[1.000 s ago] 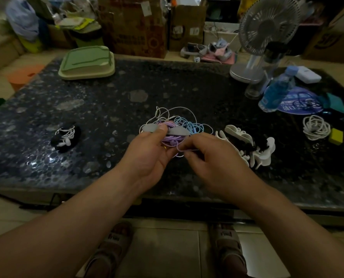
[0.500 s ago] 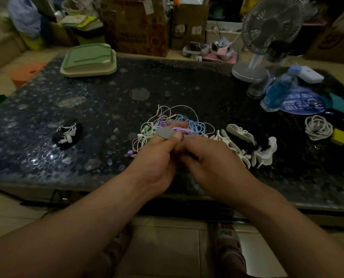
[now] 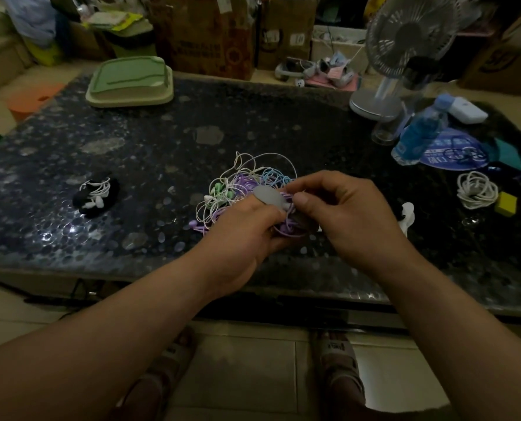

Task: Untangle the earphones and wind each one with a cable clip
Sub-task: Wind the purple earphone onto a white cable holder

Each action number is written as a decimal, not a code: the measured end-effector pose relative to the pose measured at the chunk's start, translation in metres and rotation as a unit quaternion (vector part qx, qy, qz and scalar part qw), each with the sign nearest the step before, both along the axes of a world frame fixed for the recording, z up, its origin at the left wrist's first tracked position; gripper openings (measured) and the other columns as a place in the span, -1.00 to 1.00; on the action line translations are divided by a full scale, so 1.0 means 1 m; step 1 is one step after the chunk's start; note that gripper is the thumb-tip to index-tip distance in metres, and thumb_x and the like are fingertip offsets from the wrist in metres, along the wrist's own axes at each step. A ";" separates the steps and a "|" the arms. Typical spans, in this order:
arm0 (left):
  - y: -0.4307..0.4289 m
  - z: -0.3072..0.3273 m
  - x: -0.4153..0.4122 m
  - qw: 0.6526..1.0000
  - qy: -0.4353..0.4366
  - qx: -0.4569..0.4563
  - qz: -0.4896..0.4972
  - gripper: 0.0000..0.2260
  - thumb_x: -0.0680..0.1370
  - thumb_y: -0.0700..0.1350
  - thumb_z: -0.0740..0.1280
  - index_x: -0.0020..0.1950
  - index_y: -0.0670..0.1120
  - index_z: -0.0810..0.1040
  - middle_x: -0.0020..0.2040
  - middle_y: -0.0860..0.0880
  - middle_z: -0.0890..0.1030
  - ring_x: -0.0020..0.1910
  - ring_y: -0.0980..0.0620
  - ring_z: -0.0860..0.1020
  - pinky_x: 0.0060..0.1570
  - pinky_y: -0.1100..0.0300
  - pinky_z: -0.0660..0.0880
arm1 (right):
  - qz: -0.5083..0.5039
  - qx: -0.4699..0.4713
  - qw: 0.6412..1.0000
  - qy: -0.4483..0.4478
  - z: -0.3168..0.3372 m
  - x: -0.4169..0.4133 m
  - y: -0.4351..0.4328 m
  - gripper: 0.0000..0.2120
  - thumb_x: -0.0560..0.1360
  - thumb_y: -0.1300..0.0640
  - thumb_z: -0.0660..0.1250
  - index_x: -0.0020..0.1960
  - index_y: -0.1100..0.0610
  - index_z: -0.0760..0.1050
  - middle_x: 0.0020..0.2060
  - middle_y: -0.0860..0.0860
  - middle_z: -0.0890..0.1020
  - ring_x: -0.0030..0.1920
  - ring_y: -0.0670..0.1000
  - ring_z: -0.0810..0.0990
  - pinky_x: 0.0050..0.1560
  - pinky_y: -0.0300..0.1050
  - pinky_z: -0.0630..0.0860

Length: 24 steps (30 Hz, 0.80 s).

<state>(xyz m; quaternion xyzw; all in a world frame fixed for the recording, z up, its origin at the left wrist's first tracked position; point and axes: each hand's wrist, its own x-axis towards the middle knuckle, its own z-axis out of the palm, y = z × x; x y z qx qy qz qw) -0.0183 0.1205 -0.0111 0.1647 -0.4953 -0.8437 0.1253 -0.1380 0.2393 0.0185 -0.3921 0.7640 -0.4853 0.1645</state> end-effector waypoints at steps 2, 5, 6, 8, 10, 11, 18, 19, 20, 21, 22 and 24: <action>0.002 0.001 0.001 1.000 0.000 -0.010 -0.008 -0.70 0.69 -0.36 0.13 0.35 -0.21 0.53 0.24 -0.21 0.67 0.25 -0.12 0.65 0.21 0.05 0.63 | -0.009 -0.005 1.000 -0.021 0.001 -0.001 0.001 -0.88 0.58 0.18 0.47 0.08 0.01 0.66 -0.12 -0.05 0.72 -0.09 -0.11 0.70 -0.06 -0.15 0.68; 0.003 0.002 0.002 1.000 -0.001 -0.021 -0.013 -0.70 0.70 -0.35 0.13 0.36 -0.21 0.53 0.24 -0.20 0.68 0.25 -0.12 0.65 0.22 0.04 0.62 | -0.015 -0.010 0.999 -0.042 0.001 0.000 0.001 -0.90 0.56 0.19 0.49 0.05 0.05 0.63 -0.17 -0.02 0.71 -0.13 -0.09 0.71 -0.11 -0.20 0.67; 0.002 0.002 0.002 1.000 -0.004 -0.022 -0.009 -0.71 0.70 -0.36 0.13 0.34 -0.21 0.54 0.22 -0.19 0.69 0.23 -0.11 0.66 0.21 0.05 0.63 | -0.014 -0.012 0.999 -0.049 0.001 0.001 0.000 -0.90 0.56 0.20 0.49 0.04 0.06 0.62 -0.18 -0.01 0.72 -0.13 -0.08 0.71 -0.11 -0.21 0.67; 0.002 0.001 0.001 1.000 -0.004 -0.021 -0.009 -0.71 0.69 -0.38 0.12 0.30 -0.21 0.55 0.16 -0.17 0.71 0.17 -0.07 0.68 0.19 0.06 0.64 | -0.008 -0.008 0.998 -0.060 0.000 0.001 0.000 -0.91 0.55 0.21 0.49 0.03 0.09 0.63 -0.18 0.00 0.73 -0.13 -0.05 0.72 -0.11 -0.18 0.68; 0.003 0.000 0.001 1.000 -0.002 -0.026 -0.015 -0.69 0.68 -0.39 0.11 0.30 -0.22 0.55 0.19 -0.20 0.70 0.19 -0.09 0.67 0.22 0.02 0.63 | -0.002 0.002 0.999 -0.053 -0.001 0.000 -0.001 -0.91 0.55 0.21 0.50 0.02 0.10 0.63 -0.19 -0.01 0.72 -0.15 -0.04 0.71 -0.12 -0.17 0.68; 0.002 -0.002 0.001 0.999 -0.004 -0.030 -0.016 -0.69 0.69 -0.39 0.10 0.31 -0.22 0.55 0.22 -0.21 0.69 0.22 -0.11 0.66 0.24 0.01 0.62 | 0.000 0.007 0.999 -0.045 -0.001 0.000 -0.002 -0.91 0.55 0.21 0.50 0.01 0.09 0.62 -0.20 -0.03 0.72 -0.16 -0.06 0.71 -0.13 -0.19 0.67; -0.001 -0.002 -0.002 0.998 -0.026 -0.053 -0.027 -0.72 0.71 -0.34 0.14 0.32 -0.18 0.56 0.20 -0.20 0.69 0.19 -0.08 0.67 0.17 0.07 0.64 | 0.006 0.026 0.997 -0.067 -0.002 -0.006 0.000 -0.91 0.62 0.21 0.41 0.06 0.04 0.63 -0.12 0.00 0.74 -0.11 -0.06 0.72 -0.10 -0.19 0.65; -0.003 -0.002 -0.001 0.998 -0.026 -0.056 -0.034 -0.72 0.71 -0.33 0.15 0.33 -0.16 0.56 0.20 -0.18 0.70 0.20 -0.08 0.67 0.19 0.05 0.63 | 0.008 0.021 0.997 -0.076 -0.002 -0.007 0.000 -0.91 0.61 0.22 0.41 0.05 0.05 0.62 -0.13 0.01 0.75 -0.11 -0.04 0.73 -0.11 -0.17 0.65; -0.004 -0.001 0.000 0.997 -0.025 -0.063 -0.043 -0.72 0.71 -0.32 0.16 0.34 -0.15 0.55 0.22 -0.17 0.69 0.23 -0.09 0.66 0.22 0.03 0.62 | 0.010 0.016 0.997 -0.081 -0.002 -0.007 0.000 -0.91 0.60 0.23 0.42 0.03 0.06 0.62 -0.14 0.01 0.75 -0.12 -0.04 0.74 -0.12 -0.18 0.65; -0.004 -0.001 0.001 0.996 -0.026 -0.072 -0.052 -0.72 0.71 -0.31 0.16 0.35 -0.13 0.55 0.24 -0.17 0.68 0.25 -0.10 0.65 0.25 0.01 0.61 | 0.013 0.015 0.996 -0.082 -0.002 -0.007 0.000 -0.92 0.59 0.24 0.43 0.01 0.08 0.63 -0.15 0.01 0.75 -0.13 -0.05 0.74 -0.12 -0.18 0.66; -0.005 -0.001 0.002 0.995 -0.027 -0.080 -0.058 -0.73 0.71 -0.30 0.17 0.35 -0.13 0.54 0.25 -0.16 0.68 0.27 -0.11 0.64 0.26 0.00 0.60 | 0.015 0.018 0.997 -0.078 -0.002 -0.007 0.000 -0.93 0.59 0.24 0.44 0.01 0.09 0.63 -0.15 0.01 0.75 -0.13 -0.05 0.74 -0.12 -0.17 0.67; -0.005 -0.002 0.004 0.994 -0.032 -0.089 -0.060 -0.74 0.72 -0.28 0.17 0.36 -0.15 0.54 0.26 -0.17 0.67 0.29 -0.13 0.63 0.30 -0.05 0.58 | 0.015 0.025 0.998 -0.060 -0.003 -0.005 -0.002 -0.95 0.57 0.23 0.46 0.00 0.11 0.63 -0.17 -0.02 0.74 -0.13 -0.09 0.73 -0.13 -0.18 0.67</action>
